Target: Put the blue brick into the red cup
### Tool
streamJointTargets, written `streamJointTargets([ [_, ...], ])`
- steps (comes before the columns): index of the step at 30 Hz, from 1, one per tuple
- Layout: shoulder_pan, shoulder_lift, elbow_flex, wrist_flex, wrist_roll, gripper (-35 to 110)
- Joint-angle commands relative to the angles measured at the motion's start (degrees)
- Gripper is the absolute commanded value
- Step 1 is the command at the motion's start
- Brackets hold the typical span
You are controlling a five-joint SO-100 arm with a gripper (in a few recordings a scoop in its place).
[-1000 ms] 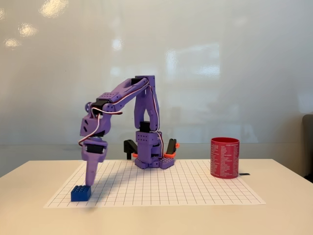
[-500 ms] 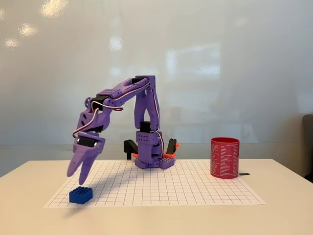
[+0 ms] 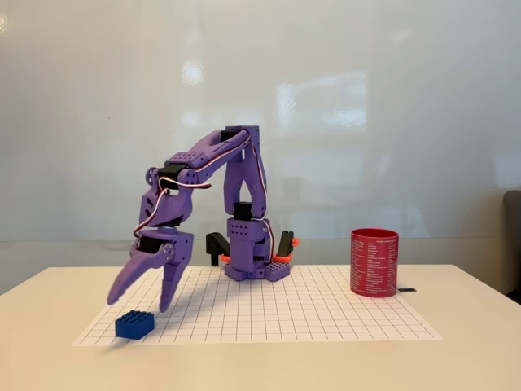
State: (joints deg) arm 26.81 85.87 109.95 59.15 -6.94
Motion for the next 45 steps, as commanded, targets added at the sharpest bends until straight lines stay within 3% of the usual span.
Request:
streamJointTargets([
  [1,-1.6,1.4,-3.7,3.2,-3.3,51],
  [6,-1.5,-1.3,-3.3,3.3,-6.1,40],
  [20,2.5,-9.0,-12.2,-4.9,-1.5,35],
  [24,2.6,-10.0,-12.0,-4.9,-2.0,23],
  [25,2.5,-10.0,-12.0,-4.9,-3.4,17],
  [26,2.4,-10.0,-12.0,-4.9,-5.6,2],
  [27,2.1,-10.0,-12.0,-4.6,-7.8,0],
  [37,3.7,1.5,-9.9,-6.2,-7.6,-1],
  [45,-8.2,21.8,-12.0,4.4,-7.8,-1],
])
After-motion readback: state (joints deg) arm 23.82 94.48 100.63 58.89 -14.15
